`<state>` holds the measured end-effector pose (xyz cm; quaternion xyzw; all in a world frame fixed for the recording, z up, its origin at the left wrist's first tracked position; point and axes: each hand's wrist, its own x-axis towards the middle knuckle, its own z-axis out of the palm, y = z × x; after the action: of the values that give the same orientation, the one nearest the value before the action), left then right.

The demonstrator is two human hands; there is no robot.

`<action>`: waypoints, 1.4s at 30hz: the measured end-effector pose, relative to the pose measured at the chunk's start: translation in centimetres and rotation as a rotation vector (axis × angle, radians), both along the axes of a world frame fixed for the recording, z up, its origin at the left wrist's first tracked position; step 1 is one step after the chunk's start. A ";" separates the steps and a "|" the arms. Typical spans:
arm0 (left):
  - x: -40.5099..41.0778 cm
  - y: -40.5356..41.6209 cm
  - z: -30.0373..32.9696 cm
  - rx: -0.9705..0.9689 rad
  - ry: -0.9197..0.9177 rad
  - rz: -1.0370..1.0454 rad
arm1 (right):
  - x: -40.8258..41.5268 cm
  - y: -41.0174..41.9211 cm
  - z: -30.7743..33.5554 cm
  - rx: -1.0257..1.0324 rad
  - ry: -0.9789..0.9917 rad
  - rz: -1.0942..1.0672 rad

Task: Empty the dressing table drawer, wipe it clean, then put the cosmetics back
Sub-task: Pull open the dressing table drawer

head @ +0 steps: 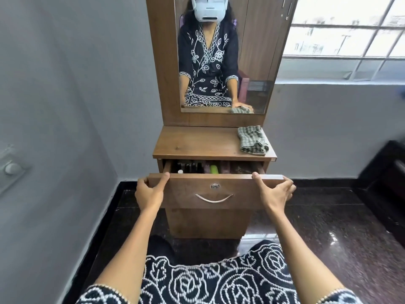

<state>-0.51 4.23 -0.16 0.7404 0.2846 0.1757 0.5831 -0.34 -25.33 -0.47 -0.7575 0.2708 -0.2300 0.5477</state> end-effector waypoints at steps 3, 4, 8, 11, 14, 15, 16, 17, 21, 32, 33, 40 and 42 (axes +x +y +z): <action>-1.8 0.0 -0.1 -0.026 -0.035 -0.008 | -1.6 0.2 0.0 0.023 -0.019 -0.036; -2.3 0.0 -0.1 -0.030 -0.043 -0.016 | -2.1 0.1 -0.1 0.027 -0.022 -0.036; -4.1 0.1 -0.3 -0.016 -0.057 -0.025 | -3.7 -0.1 -0.4 0.032 -0.027 -0.019; -5.1 0.2 -0.4 -0.017 -0.068 -0.042 | -4.7 -0.1 -0.5 0.035 -0.019 -0.014; -6.0 0.4 -0.6 -0.038 -0.064 -0.065 | -5.8 -0.1 -0.8 0.045 -0.015 -0.002; -6.4 0.6 -0.6 -0.046 -0.060 -0.069 | -6.2 -0.1 -0.8 0.048 -0.013 0.003; -6.7 0.7 -0.8 -0.050 -0.056 -0.073 | -6.6 -0.1 -0.9 0.049 -0.010 0.006; -7.0 0.8 -0.9 -0.050 -0.054 -0.076 | -6.9 -0.2 -1.0 0.049 -0.009 0.009; -8.8 1.0 -1.5 -0.035 -0.085 -0.073 | -8.8 -0.3 -1.3 0.044 -0.004 0.015; -12.8 1.8 -2.1 -0.035 -0.108 -0.111 | -12.9 -0.6 -2.0 0.052 -0.020 0.069; -13.0 1.8 -2.1 -0.034 -0.104 -0.113 | -13.1 -0.6 -2.0 0.052 -0.017 0.073; -14.5 1.8 -2.0 -0.028 -0.108 -0.127 | -14.2 -1.0 -2.2 0.053 0.001 0.113; -14.8 1.8 -2.0 -0.025 -0.109 -0.129 | -14.6 -1.1 -2.0 0.033 0.007 0.122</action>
<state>-15.27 6.03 -2.15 0.7393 0.2064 0.1741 0.6169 -14.89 -26.48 -2.47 -0.7642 0.2299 -0.1892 0.5721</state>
